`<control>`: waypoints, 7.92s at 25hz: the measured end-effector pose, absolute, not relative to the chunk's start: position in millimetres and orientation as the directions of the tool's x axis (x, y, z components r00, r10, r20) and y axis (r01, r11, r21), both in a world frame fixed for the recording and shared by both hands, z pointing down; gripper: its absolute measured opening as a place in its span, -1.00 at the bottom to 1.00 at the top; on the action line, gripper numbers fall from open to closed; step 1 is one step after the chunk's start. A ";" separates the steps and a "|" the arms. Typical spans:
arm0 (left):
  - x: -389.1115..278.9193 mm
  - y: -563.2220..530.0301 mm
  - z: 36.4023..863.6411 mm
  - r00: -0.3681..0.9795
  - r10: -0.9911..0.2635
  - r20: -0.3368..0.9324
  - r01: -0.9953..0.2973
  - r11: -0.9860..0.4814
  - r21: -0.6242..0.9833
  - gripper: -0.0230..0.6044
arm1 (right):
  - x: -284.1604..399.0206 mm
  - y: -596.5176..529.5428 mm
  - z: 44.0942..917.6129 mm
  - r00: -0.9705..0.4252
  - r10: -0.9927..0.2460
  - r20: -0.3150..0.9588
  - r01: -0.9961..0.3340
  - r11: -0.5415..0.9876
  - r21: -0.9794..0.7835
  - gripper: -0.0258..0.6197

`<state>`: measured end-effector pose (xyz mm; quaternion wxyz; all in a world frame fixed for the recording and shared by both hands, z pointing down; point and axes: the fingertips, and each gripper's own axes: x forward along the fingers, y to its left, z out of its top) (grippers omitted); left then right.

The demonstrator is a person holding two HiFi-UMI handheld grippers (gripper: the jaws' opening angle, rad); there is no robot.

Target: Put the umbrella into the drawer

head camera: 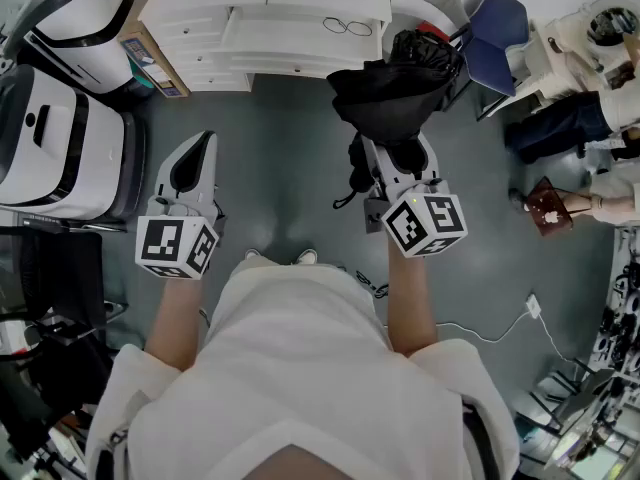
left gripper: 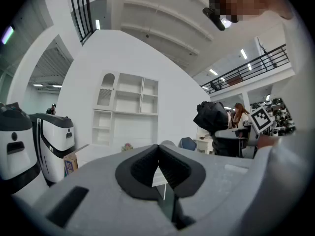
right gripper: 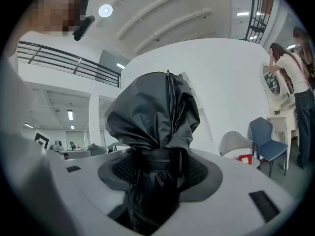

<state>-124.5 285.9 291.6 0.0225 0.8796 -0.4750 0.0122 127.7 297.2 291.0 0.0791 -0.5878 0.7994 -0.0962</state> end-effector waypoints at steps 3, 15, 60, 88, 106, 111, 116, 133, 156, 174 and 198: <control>-121.1 285.3 292.1 0.545 -0.837 0.041 -0.838 -0.544 0.030 -0.88 | 129.3 296.1 291.9 -0.305 -0.952 -0.011 -0.923 0.299 -0.241 -0.18; -108.4 260.5 306.2 0.524 -0.849 0.066 -0.852 -0.522 0.037 -0.88 | 141.9 261.0 312.7 -0.332 -0.943 0.031 -0.917 0.315 -0.245 -0.18; -37.1 -222.4 376.3 0.582 -0.773 0.253 -0.813 -0.561 0.156 -0.88 | 150.6 -200.4 463.3 -0.435 -0.747 0.503 -0.893 0.429 -0.135 -0.19; -63.5 -240.9 474.0 0.464 -0.800 0.380 -0.885 -0.408 0.222 -0.88 | 85.7 -253.9 652.3 -0.453 -0.413 0.790 -0.544 0.830 0.121 -0.20; -77.6 -210.3 481.2 0.428 -0.797 0.427 -0.904 -0.370 0.214 -0.88 | 58.6 -255.1 722.5 -0.390 -0.312 0.866 -0.322 0.928 0.189 -0.19; -84.7 -197.8 479.1 0.415 -0.803 0.427 -0.910 -0.356 0.214 -0.88 | 60.2 -258.5 741.2 -0.343 -0.285 0.895 -0.316 0.932 0.175 -0.13; -85.5 -190.2 475.0 0.418 -0.810 0.412 -0.908 -0.357 0.219 -0.88 | 60.9 -257.8 739.7 -0.332 -0.294 0.896 -0.372 0.914 0.162 0.09; -94.4 -179.0 436.9 0.508 -0.797 0.327 -0.862 -0.466 0.201 -0.88 | 98.5 -249.3 618.4 -0.313 -0.573 0.758 -0.602 0.737 0.308 -0.16; -111.5 -168.9 332.7 0.591 -0.801 0.097 -0.805 -0.578 0.132 -0.88 | 138.2 -194.8 431.5 -0.241 -0.886 0.396 -0.970 0.232 -0.070 -0.92; -127.7 -207.5 255.9 0.526 -0.850 0.022 -0.848 -0.526 -0.062 -0.88 | 202.8 -167.1 227.2 -0.213 -0.976 -0.051 -0.976 0.215 -0.031 -0.92; -112.6 -200.2 226.4 0.466 -0.884 -0.034 -0.885 -0.466 -0.023 -0.88 | 239.7 -148.2 190.2 -0.163 -0.974 -0.157 -0.987 0.162 0.023 -0.92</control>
